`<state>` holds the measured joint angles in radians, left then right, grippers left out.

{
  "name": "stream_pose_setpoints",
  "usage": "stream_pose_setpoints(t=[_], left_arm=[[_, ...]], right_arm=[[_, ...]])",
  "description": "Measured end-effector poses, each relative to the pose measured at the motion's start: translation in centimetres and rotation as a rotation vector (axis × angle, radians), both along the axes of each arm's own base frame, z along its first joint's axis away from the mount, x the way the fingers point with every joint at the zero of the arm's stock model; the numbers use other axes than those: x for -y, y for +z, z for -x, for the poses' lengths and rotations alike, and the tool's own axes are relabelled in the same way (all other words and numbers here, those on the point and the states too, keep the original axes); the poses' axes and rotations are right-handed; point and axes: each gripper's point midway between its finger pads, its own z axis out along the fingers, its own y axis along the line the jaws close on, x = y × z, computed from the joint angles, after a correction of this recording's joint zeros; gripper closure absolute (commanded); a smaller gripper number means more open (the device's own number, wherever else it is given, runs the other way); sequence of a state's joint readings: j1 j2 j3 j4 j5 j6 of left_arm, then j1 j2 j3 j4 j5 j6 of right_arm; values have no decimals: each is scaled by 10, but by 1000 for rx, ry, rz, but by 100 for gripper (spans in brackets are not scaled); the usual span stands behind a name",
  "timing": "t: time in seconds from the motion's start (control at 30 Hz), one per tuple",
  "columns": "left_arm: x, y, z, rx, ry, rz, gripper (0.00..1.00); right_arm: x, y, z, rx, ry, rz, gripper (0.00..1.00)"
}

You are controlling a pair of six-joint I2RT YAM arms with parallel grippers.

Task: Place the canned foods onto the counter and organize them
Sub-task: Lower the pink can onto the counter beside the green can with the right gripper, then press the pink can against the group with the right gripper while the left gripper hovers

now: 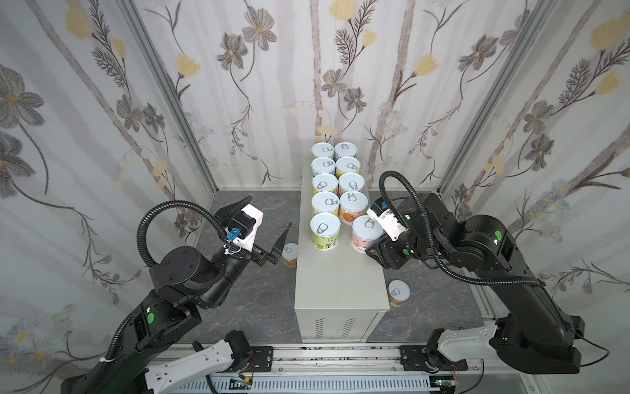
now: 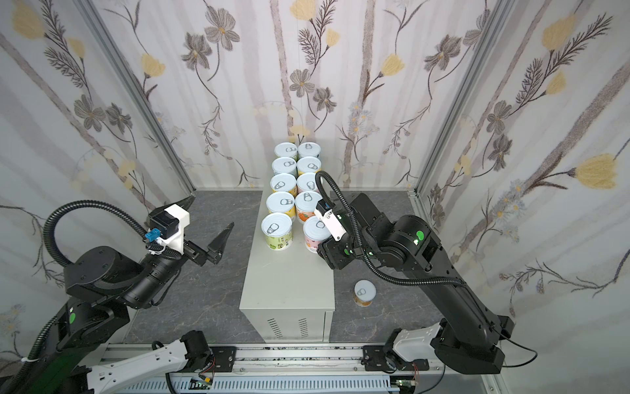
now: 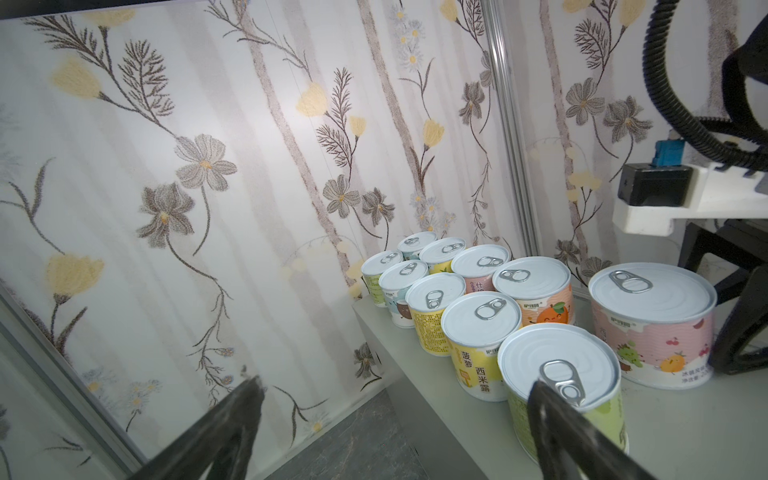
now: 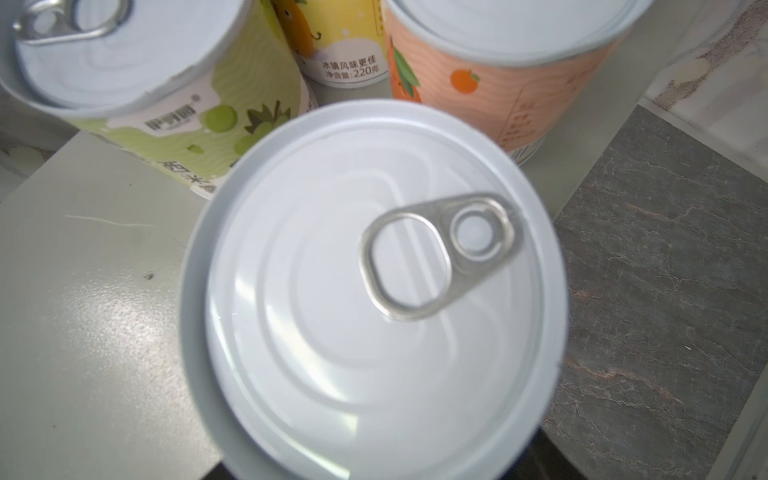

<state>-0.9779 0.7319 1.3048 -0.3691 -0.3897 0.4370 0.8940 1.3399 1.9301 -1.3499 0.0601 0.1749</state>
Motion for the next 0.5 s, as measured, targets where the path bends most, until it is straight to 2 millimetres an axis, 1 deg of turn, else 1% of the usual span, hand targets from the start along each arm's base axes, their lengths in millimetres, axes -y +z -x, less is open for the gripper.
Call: stream_pose_setpoints(t=[0.23, 0.5], left_arm=[[2, -10, -3, -8, 7, -11, 0], [-2, -8, 0, 1, 10, 3, 0]], right_arm=[[-5, -3, -8, 4, 12, 8, 40], [-12, -5, -7, -4, 42, 5, 40]])
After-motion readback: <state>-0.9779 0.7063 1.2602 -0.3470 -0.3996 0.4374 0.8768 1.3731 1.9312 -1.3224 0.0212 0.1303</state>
